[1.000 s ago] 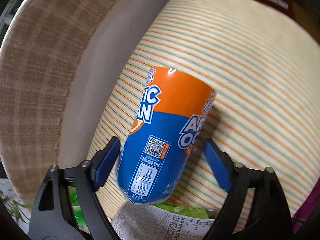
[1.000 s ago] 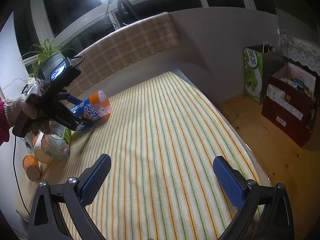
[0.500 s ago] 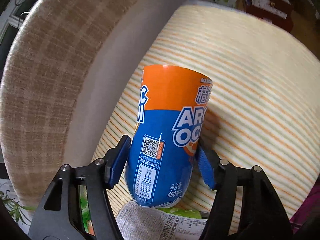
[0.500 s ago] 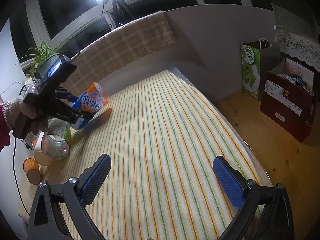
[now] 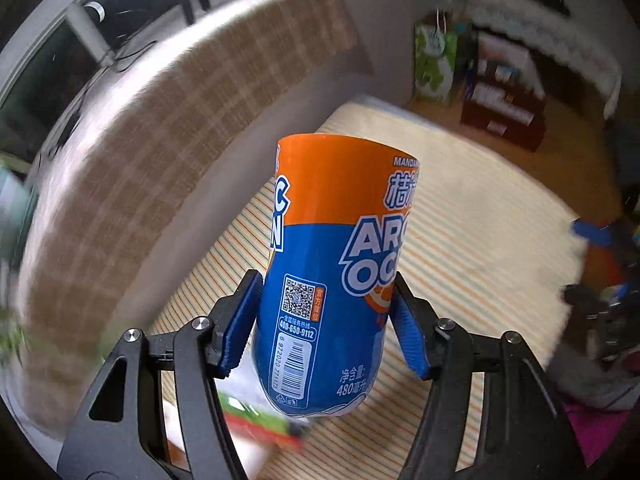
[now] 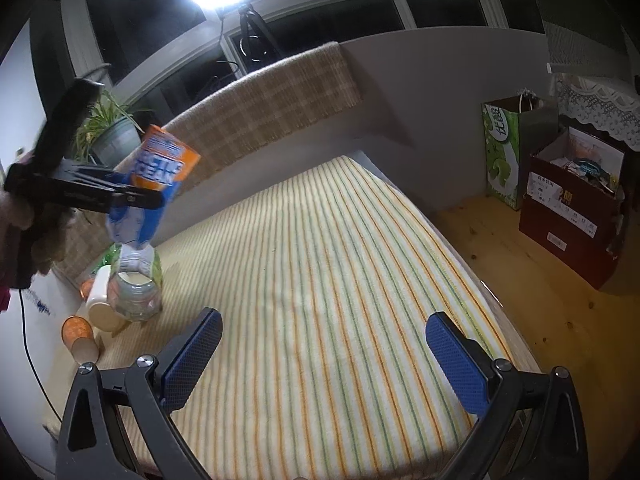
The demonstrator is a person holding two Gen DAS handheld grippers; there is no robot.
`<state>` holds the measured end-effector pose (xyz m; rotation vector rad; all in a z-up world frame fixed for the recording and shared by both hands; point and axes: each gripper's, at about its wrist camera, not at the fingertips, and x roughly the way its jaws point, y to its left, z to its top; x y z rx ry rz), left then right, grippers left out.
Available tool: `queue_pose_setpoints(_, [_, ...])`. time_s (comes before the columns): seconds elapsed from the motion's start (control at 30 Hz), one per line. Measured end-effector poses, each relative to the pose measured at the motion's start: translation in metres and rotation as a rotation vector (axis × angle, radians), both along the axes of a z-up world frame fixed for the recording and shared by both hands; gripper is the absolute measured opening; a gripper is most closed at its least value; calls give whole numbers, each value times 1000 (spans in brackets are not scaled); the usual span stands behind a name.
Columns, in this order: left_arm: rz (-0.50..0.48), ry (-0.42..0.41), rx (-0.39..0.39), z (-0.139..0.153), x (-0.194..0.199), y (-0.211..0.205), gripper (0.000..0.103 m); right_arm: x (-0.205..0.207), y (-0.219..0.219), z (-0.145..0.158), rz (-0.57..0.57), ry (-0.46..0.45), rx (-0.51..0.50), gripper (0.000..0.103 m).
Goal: Flip cup upright
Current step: 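Lift the bottle with the left gripper and carry it toward the right gripper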
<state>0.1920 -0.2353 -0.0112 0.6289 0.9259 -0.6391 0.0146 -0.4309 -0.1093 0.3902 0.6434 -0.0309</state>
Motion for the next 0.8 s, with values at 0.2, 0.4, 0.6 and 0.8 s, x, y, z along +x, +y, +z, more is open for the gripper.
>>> queue_pose_setpoints(0.2, [90, 99, -147, 0, -53, 18, 64, -6, 11, 8, 32, -17, 1, 103])
queue_pose_setpoints(0.4, [256, 294, -372, -32, -88, 59, 65, -13, 22, 12, 60, -27, 6, 103])
queue_pose_setpoints(0.6, [383, 403, -498, -69, -102, 87, 64, -21, 34, 15, 79, -29, -9, 103])
queue_pose_setpoints(0.8, [505, 507, -639, -102, -100, 111, 64, -28, 43, 15, 89, -20, -11, 103])
